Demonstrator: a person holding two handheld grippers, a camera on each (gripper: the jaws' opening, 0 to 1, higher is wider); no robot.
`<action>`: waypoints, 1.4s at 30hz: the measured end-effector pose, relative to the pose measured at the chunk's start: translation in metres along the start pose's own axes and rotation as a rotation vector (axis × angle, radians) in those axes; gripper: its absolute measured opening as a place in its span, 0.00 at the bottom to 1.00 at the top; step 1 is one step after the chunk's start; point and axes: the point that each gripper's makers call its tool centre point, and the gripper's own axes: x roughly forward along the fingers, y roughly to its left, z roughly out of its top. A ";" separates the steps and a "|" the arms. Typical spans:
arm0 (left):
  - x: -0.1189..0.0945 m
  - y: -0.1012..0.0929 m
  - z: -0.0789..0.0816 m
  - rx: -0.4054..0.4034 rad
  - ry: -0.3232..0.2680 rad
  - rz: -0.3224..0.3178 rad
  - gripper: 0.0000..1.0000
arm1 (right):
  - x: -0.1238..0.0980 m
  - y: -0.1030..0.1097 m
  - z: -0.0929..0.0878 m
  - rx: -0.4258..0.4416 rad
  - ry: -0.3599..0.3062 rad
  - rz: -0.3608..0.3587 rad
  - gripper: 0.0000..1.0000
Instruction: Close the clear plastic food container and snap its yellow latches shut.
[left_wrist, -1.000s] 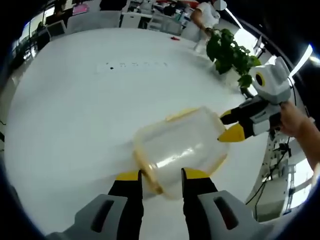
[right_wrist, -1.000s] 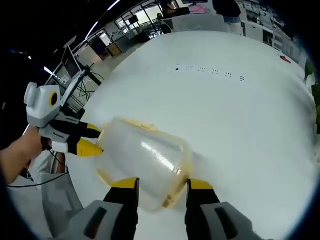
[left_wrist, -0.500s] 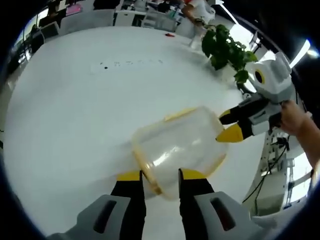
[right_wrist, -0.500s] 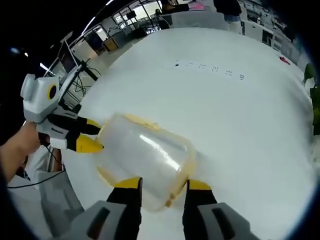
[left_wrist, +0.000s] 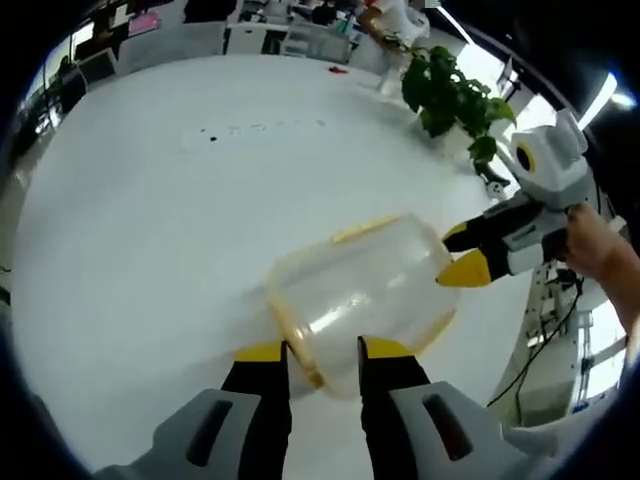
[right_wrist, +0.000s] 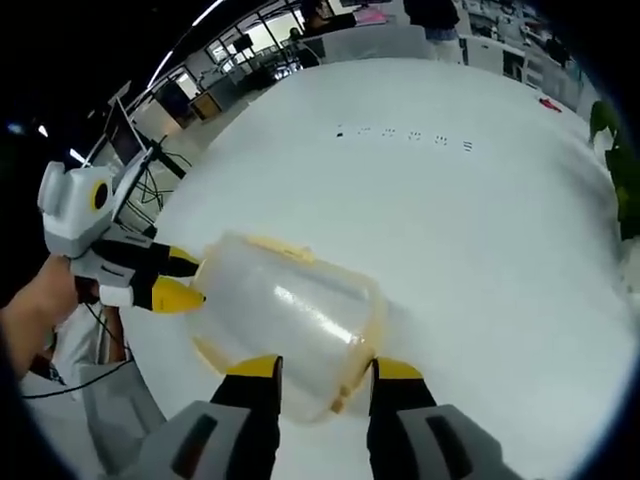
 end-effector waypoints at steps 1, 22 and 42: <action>0.000 0.000 0.000 -0.005 0.004 0.006 0.23 | 0.000 0.000 0.001 0.002 0.001 -0.001 0.32; -0.015 0.009 0.006 0.094 0.013 0.026 0.27 | -0.009 -0.005 0.001 -0.178 0.055 -0.038 0.36; -0.025 -0.014 0.001 0.466 0.185 -0.035 0.30 | -0.017 0.008 -0.007 -0.529 0.194 0.000 0.38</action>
